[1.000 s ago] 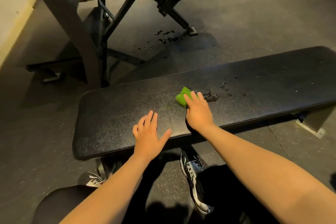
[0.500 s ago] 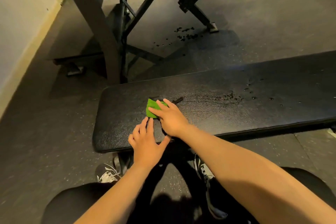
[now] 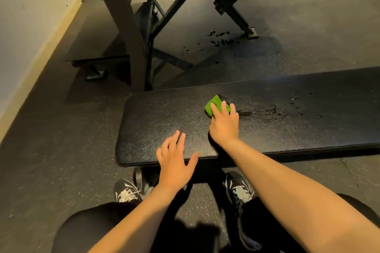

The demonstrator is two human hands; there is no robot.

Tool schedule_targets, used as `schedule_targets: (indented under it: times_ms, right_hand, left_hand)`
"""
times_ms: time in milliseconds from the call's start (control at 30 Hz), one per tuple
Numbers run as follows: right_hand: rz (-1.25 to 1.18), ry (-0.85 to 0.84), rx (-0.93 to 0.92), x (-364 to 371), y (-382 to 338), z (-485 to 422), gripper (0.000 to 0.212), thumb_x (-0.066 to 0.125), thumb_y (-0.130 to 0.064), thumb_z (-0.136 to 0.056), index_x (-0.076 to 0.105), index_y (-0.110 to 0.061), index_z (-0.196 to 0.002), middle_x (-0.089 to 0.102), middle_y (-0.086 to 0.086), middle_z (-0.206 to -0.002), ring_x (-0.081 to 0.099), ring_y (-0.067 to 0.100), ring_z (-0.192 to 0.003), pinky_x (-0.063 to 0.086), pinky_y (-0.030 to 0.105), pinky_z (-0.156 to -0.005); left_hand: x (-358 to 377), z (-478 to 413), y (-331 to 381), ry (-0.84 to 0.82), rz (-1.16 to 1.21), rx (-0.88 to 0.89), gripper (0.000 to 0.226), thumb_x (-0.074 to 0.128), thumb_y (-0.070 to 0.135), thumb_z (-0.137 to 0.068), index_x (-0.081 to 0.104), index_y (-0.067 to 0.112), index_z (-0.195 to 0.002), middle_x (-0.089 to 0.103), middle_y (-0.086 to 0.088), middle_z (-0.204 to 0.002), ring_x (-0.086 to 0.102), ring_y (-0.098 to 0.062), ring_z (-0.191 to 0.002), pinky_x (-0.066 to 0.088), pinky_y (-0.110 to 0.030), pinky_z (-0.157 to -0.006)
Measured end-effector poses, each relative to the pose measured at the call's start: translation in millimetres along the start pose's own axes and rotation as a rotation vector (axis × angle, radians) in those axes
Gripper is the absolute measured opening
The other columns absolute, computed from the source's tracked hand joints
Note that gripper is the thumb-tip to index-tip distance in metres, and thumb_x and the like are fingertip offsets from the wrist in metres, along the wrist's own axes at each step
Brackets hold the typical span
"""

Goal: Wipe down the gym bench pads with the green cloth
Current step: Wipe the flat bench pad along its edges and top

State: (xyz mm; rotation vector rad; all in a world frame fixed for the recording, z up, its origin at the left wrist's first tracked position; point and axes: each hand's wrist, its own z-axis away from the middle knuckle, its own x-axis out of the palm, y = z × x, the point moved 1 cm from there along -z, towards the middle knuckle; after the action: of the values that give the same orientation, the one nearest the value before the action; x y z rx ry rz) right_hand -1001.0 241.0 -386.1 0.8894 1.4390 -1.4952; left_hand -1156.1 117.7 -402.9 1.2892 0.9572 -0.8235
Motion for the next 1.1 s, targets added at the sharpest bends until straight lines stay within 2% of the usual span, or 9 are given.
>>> schedule_targets:
  times_ms: [100,167,233,367,567,733,833,933,1100]
  right_hand:
    - [-0.046,-0.13,-0.143,11,-39,-5,0.046,0.028,-0.036,-0.106,0.032,-0.032,-0.152,0.011,0.009,-0.165,-0.004,0.036,-0.151,0.005,0.051,-0.121]
    - [-0.097,-0.237,-0.219,19,-63,-6,0.046,0.025,-0.039,-0.107,0.034,-0.036,-0.152,0.009,0.006,-0.166,-0.008,0.033,-0.151,0.0,0.049,-0.121]
    - [-0.108,-0.335,-0.322,28,-85,-3,0.045,0.026,-0.036,-0.107,0.037,-0.039,-0.15,0.008,0.004,-0.166,-0.009,0.032,-0.152,-0.003,0.048,-0.12]
    - [-0.122,-0.433,-0.498,35,-98,16,0.048,0.034,-0.02,-0.105,0.041,-0.037,-0.149,0.012,0.001,-0.166,-0.005,0.027,-0.153,-0.003,0.044,-0.121]
    - [-0.066,-0.267,-0.452,24,-53,35,0.053,0.041,-0.017,-0.102,0.036,-0.033,-0.152,0.016,0.001,-0.165,0.002,0.025,-0.153,0.006,0.043,-0.124]
    - [0.097,-0.029,-0.199,-2,19,33,0.052,0.041,-0.024,-0.102,0.032,-0.028,-0.154,0.019,0.006,-0.164,0.011,0.032,-0.15,0.011,0.041,-0.123]
    - [0.146,0.085,-0.051,-15,42,27,0.05,0.045,-0.025,-0.1,0.04,-0.022,-0.15,0.034,0.012,-0.156,0.028,0.039,-0.135,0.028,0.044,-0.112]
    - [0.058,0.17,-0.009,-13,38,26,0.046,0.056,-0.018,-0.093,0.054,-0.017,-0.139,0.049,0.016,-0.136,0.039,0.04,-0.116,0.04,0.043,-0.095]
    - [-0.342,0.09,-0.204,-4,-11,30,0.04,0.05,-0.007,-0.097,0.058,-0.018,-0.135,0.054,0.012,-0.119,0.045,0.031,-0.112,0.04,0.035,-0.091]
  left_hand:
    - [-1,6,-10,0.024,0.002,-0.008,0.071,0.047,0.054,-0.097,0.028,0.021,-0.157,0.019,0.004,-0.164,0.014,-0.022,-0.149,0.008,-0.043,-0.121]
    - [-4,10,-18,0.086,-0.046,-0.122,0.071,0.045,0.056,-0.096,0.03,0.021,-0.155,0.02,0.002,-0.164,0.016,-0.024,-0.148,0.011,-0.047,-0.118]
    - [-9,12,-25,0.128,-0.033,-0.267,0.072,0.05,0.056,-0.095,0.031,0.021,-0.155,0.021,-0.001,-0.164,0.016,-0.026,-0.146,0.013,-0.05,-0.117]
    - [-12,10,-30,0.146,-0.013,-0.282,0.076,0.063,0.045,-0.09,0.035,0.014,-0.153,0.029,-0.006,-0.161,0.021,-0.029,-0.144,0.017,-0.049,-0.115]
    - [-6,10,-16,0.151,-0.085,-0.191,0.059,0.044,0.042,-0.094,0.043,0.021,-0.149,0.038,-0.003,-0.156,0.026,-0.023,-0.137,0.015,-0.046,-0.108]
    - [2,12,-1,0.052,-0.109,-0.061,0.052,0.045,0.042,-0.101,0.038,0.032,-0.151,0.027,0.002,-0.162,0.02,-0.021,-0.141,0.005,-0.043,-0.109]
    - [0,11,1,0.03,-0.081,-0.072,0.053,0.045,0.045,-0.101,0.037,0.034,-0.152,0.024,0.003,-0.163,0.018,-0.022,-0.143,0.006,-0.047,-0.113]
    - [-3,9,0,0.024,-0.056,-0.075,0.053,0.046,0.047,-0.1,0.038,0.033,-0.151,0.026,0.004,-0.162,0.02,-0.022,-0.144,0.01,-0.048,-0.115]
    - [-15,3,5,0.096,0.116,-0.129,0.056,0.051,0.043,-0.099,0.036,0.029,-0.152,0.039,0.007,-0.154,0.028,-0.019,-0.14,0.015,-0.045,-0.114]
